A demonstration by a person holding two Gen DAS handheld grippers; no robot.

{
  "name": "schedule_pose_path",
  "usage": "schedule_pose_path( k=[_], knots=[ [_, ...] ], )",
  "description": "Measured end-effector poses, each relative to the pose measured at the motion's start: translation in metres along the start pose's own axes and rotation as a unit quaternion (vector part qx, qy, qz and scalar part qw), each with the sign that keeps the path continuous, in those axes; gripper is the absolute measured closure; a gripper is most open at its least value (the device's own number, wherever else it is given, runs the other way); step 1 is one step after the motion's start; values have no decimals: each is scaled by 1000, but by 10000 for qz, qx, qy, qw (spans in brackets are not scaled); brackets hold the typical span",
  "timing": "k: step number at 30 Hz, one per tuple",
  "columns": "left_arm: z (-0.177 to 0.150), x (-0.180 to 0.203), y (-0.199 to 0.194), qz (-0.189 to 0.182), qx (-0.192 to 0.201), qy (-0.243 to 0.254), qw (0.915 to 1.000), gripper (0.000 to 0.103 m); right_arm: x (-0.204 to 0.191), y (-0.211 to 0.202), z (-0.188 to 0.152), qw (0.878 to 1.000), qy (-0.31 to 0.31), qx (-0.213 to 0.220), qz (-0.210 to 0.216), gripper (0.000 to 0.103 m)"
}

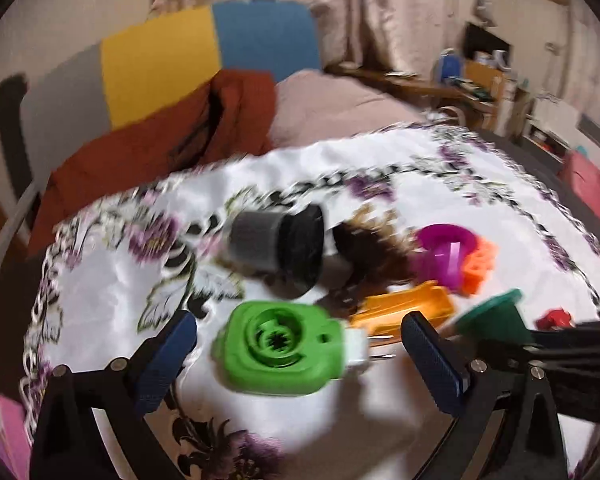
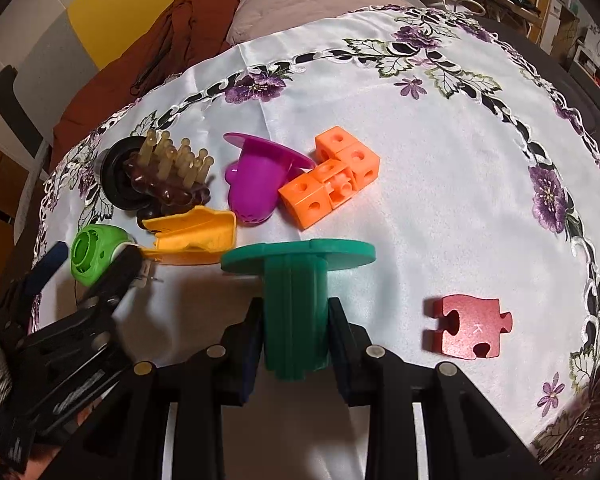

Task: Organize rigid objects
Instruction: 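Grasp the lime green plug-in device with the left tool while the right tool holds the teal piece, then carry the lime green plug into the pink tray and open the left tool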

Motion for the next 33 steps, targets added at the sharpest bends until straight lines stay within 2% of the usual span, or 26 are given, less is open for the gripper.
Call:
schedule_pose_path(
  k=[2, 4, 9, 13, 18, 20, 23, 25, 28, 33],
  knots=[
    [2, 2, 0, 212, 36, 279, 9994, 0, 0, 0, 0, 10000, -1, 1, -9, 73],
    [2, -1, 7, 375, -95, 324, 9987, 0, 0, 0, 0, 10000, 3, 1, -6, 73],
    [-7, -9, 24, 170, -443, 25, 9989, 0, 0, 0, 0, 10000, 42, -2, 23, 73],
    [-12, -5, 26, 110, -419, 27, 9991, 0, 0, 0, -1, 10000, -6, 0, -24, 73],
    [-17, -13, 34, 165, -576, -361, 9976, 0, -1, 0, -1, 10000, -47, -3, -66, 73],
    [-19, -16, 35, 61, -625, -516, 9967, 1, -1, 0, -1, 10000, -54, -4, -72, 73],
    [-20, -17, 32, 50, -548, -492, 9973, 7, -1, 0, -1, 9999, -110, 4, -110, 73],
    [-21, -13, 27, -65, -449, -404, 9982, 23, -2, 0, -1, 9998, -158, 15, -146, 73],
    [-23, -12, 21, -1, -340, -282, 9990, 25, -2, 0, 0, 9997, -190, 27, -158, 73],
    [-30, -22, 12, 56, -249, -415, 9988, 25, -2, 1, 0, 9996, -213, 39, -172, 73]
  ],
)
Point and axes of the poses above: each gripper's, at about its wrist camera, not at the fingertips, and y roughly the way its jaws point, x to its right, z to its top, the point moved 10 cm from there along y, roughly the way its jaws point, and after that the axes turned 3 degrees about -y, right-handed, at the moved point
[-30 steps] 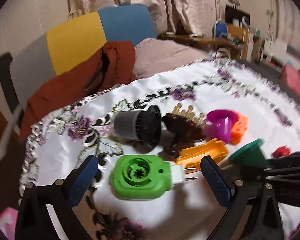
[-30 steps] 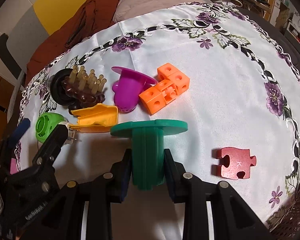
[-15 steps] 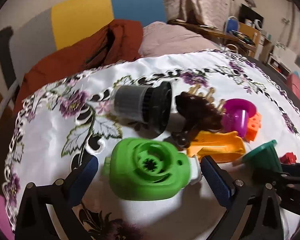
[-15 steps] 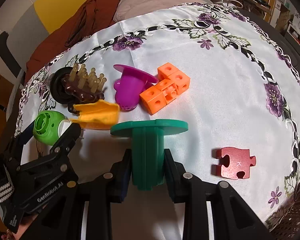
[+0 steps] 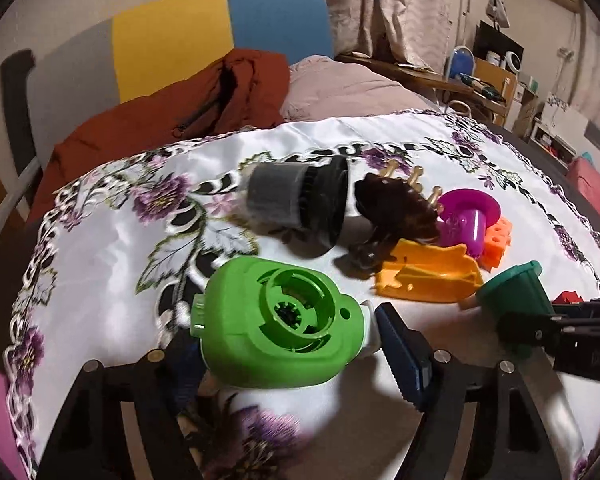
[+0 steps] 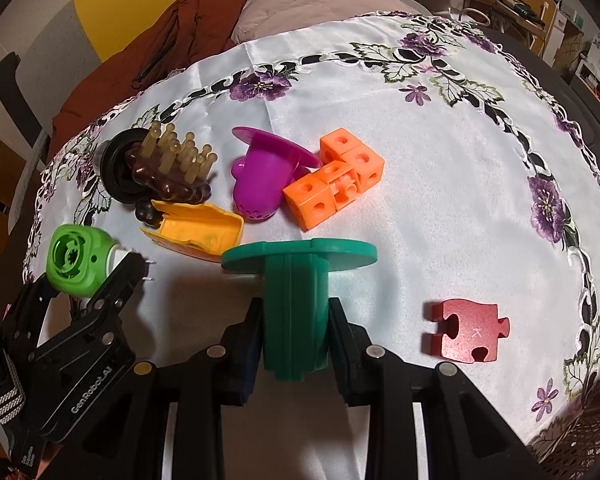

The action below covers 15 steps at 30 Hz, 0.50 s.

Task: Organize rigid objects
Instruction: 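Carry the lime green plug into the pink tray and open the left tool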

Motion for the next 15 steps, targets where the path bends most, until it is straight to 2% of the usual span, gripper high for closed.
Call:
schedule_pose_path(
  k=[10, 15],
  knots=[
    [-32, -23, -35, 51, -45, -771, 9970, 26, -1, -1, 2, 9999, -93, 53, -66, 73],
    [-46, -25, -66, -274, 74, -1177, 9926, 26, -3, -4, 2, 9998, -143, 89, 56, 73]
  ],
)
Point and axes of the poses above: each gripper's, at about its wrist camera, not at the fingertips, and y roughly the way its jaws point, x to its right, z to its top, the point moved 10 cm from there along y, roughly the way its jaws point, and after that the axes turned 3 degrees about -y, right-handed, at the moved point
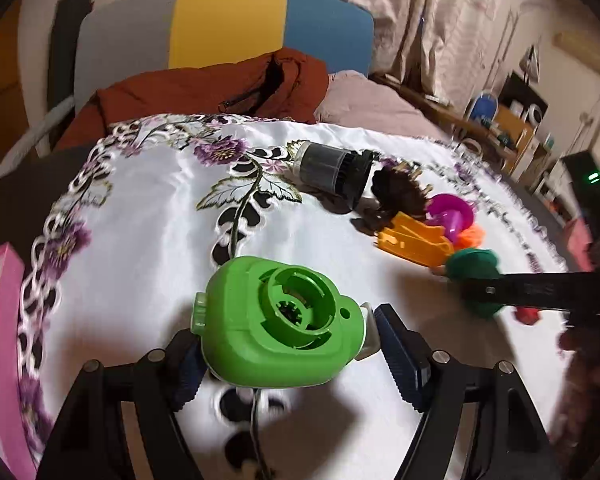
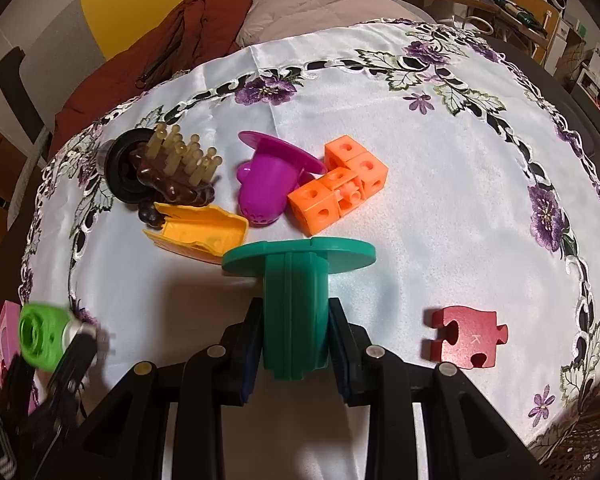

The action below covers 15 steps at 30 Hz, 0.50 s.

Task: Organize rigid objects
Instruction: 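Carry the lime green plug into the pink tray and open the left tool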

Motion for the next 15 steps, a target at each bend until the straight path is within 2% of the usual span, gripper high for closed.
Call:
schedule_pose_path(
  k=[3, 9, 15],
  knots=[
    [-7, -5, -19, -117, 62, -198, 9997, 26, -6, -3, 0, 9999, -145, 60, 29, 73],
    [-15, -18, -61, -210, 312, -285, 9989, 26, -20, -9, -2, 9989, -439, 131, 122, 73],
    [-22, -49, -100, -182, 537, -563, 9968, 26, -33, -14, -8, 9979, -534, 164, 314, 73]
  ],
)
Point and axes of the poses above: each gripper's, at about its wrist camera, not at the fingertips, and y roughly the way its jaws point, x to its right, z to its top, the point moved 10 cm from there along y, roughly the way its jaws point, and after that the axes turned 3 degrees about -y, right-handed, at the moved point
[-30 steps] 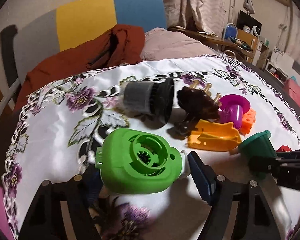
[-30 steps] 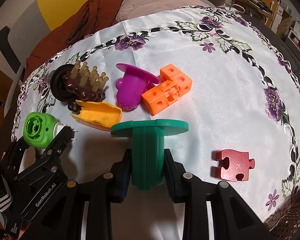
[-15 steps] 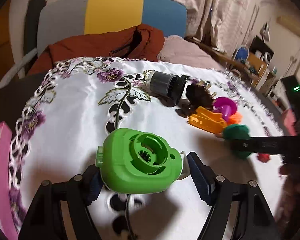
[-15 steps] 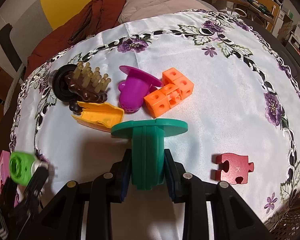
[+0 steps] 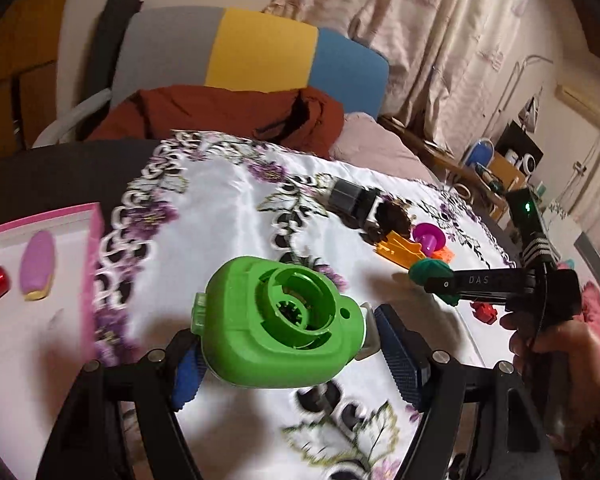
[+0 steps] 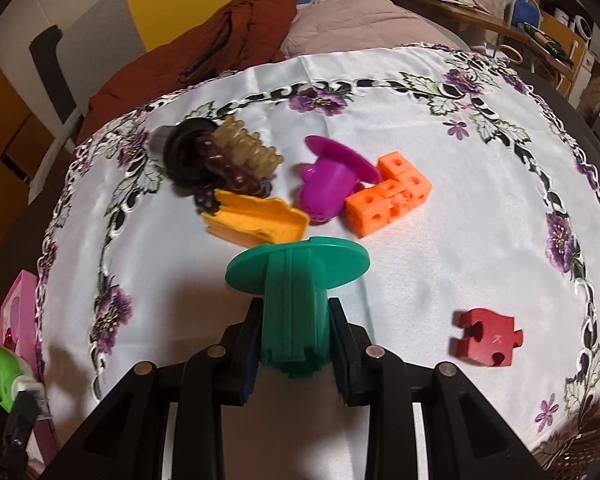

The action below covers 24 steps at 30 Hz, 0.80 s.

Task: Organize rigid objects
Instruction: 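Carry the lime green plug into the pink tray and open the left tool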

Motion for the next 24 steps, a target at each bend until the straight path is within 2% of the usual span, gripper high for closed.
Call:
schedule_pose_path(
  k=[6, 11, 14, 19, 24],
  knots=[
    [0, -47, -31, 206, 141, -427, 9988, 26, -25, -2, -12, 9991, -82, -81, 397, 73],
    [5, -93, -58, 551, 460, -693, 9950, 26, -37, -6, -14, 9989, -254, 5, 397, 73],
    [3, -121, -64, 748, 490, -861, 9923, 26, -37, -4, -18, 9991, -318, -29, 290, 73],
    [-5, -164, -67, 985, 380, -1276, 9862, 26, -33, -3, -17, 9993, -298, -41, 229, 73],
    [-17, -201, -62, 1181, 9, -1604, 9800, 26, -35, -6, -15, 9993, -309, 66, 217, 73]
  ],
)
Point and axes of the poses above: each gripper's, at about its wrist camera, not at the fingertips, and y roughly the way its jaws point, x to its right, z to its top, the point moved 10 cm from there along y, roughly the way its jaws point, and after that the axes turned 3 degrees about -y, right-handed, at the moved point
